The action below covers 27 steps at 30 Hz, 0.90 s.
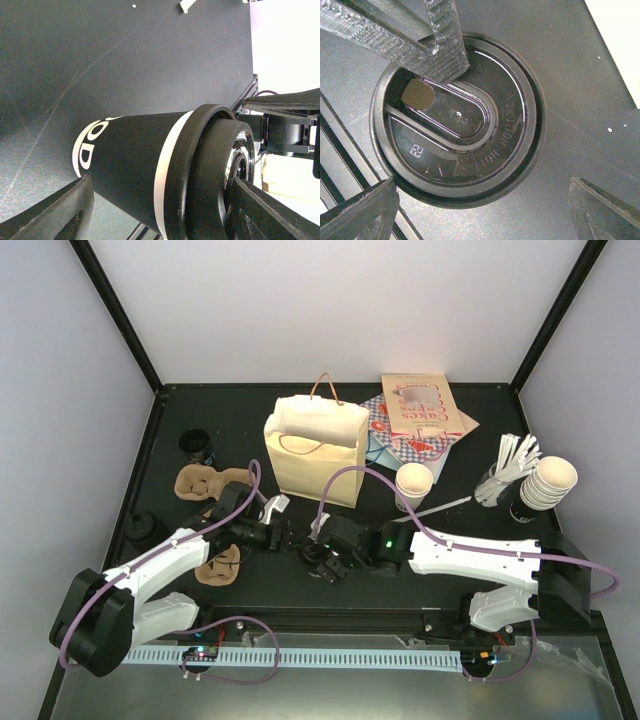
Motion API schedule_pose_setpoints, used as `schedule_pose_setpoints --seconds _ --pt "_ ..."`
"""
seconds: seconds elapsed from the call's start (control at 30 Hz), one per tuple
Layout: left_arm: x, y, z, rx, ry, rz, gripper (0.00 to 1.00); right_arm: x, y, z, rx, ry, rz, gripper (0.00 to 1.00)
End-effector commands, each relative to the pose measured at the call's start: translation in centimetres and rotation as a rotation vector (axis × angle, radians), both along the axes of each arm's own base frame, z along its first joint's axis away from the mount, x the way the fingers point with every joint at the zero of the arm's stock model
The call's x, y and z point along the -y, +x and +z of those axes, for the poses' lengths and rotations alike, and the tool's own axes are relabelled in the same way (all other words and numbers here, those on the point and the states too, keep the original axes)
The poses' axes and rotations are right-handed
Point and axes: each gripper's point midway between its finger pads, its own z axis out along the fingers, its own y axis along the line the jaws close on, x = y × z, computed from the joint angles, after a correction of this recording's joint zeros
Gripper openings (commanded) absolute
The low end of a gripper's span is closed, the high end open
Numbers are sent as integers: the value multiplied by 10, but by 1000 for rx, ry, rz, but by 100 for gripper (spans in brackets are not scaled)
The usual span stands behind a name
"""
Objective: Pack the takeout coffee
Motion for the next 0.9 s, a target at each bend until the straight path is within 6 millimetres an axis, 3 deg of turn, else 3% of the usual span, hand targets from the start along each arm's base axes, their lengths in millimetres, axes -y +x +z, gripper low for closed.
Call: schedule_pose_setpoints --seconds 0.0,0.23,0.47,0.87 --pt "-4 1 -7 -14 59 17 76 -7 8 16 32 31 0 94" --pt "-3 0 -7 -15 58 12 77 -15 8 17 20 48 17 90" --pt "-2 0 -7 -19 59 10 76 -21 7 4 -4 27 34 87" --pt "-2 0 -9 -22 61 8 76 -18 11 5 11 -3 29 83"
